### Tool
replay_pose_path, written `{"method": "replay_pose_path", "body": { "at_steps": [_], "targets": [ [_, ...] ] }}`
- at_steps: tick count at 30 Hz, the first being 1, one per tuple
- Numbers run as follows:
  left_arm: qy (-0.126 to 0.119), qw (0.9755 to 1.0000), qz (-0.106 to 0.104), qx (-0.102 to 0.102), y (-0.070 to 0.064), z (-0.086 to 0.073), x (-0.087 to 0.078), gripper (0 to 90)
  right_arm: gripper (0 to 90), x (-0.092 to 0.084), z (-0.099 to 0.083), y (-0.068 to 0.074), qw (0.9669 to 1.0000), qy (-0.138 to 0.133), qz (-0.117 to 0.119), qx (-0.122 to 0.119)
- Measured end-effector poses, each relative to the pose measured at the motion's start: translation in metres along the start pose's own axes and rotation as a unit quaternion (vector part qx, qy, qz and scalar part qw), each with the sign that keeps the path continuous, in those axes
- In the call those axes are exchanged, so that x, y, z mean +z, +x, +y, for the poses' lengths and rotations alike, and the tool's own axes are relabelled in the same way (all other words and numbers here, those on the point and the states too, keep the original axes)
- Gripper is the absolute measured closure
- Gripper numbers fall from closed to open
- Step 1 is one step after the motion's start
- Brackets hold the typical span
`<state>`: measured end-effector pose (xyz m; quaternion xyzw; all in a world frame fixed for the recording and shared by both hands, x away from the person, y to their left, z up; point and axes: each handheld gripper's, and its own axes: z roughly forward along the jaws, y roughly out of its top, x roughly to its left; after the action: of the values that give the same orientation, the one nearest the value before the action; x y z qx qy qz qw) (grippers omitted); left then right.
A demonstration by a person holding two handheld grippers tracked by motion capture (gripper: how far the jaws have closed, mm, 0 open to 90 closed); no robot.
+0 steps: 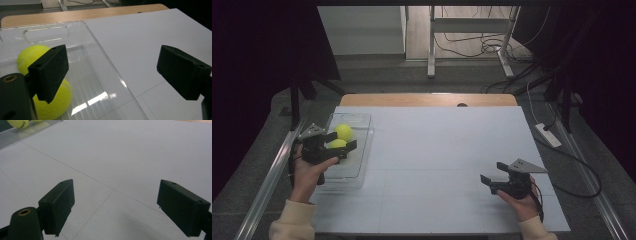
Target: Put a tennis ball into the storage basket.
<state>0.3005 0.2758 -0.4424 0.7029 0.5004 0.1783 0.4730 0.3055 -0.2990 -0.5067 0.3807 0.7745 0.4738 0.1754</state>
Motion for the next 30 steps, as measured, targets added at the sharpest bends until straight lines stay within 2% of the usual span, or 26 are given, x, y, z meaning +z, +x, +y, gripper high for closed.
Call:
{"method": "replay_pose_path", "body": {
  "at_steps": [6, 10, 18, 26, 30],
  "targets": [
    [-0.011, 0.9995, -0.028, 0.007, -0.017, -0.006, -0.002, 11.4, 14.4, -0.001, 0.001, -0.001, 1.0000, 0.001, 0.000, 0.000],
    [-0.009, 0.9989, -0.042, 0.018, -0.028, -0.012, -0.001, 11.3, 14.4, -0.003, 0.001, 0.000, 1.0000, 0.002, -0.001, -0.002],
    [-0.006, 0.9977, -0.058, 0.034, -0.047, -0.030, 0.000, 10.8, 14.4, -0.008, 0.003, -0.001, 0.9999, -0.011, 0.004, 0.006],
    [-0.006, 0.9969, -0.069, 0.036, -0.053, -0.049, 0.001, 10.6, 14.4, -0.008, 0.006, -0.001, 0.9999, -0.012, 0.011, 0.001],
    [0.000, 0.9966, -0.067, 0.048, -0.056, -0.053, 0.002, 10.4, 14.5, -0.007, 0.006, -0.001, 0.9999, -0.012, 0.011, 0.000]
  ]
}}
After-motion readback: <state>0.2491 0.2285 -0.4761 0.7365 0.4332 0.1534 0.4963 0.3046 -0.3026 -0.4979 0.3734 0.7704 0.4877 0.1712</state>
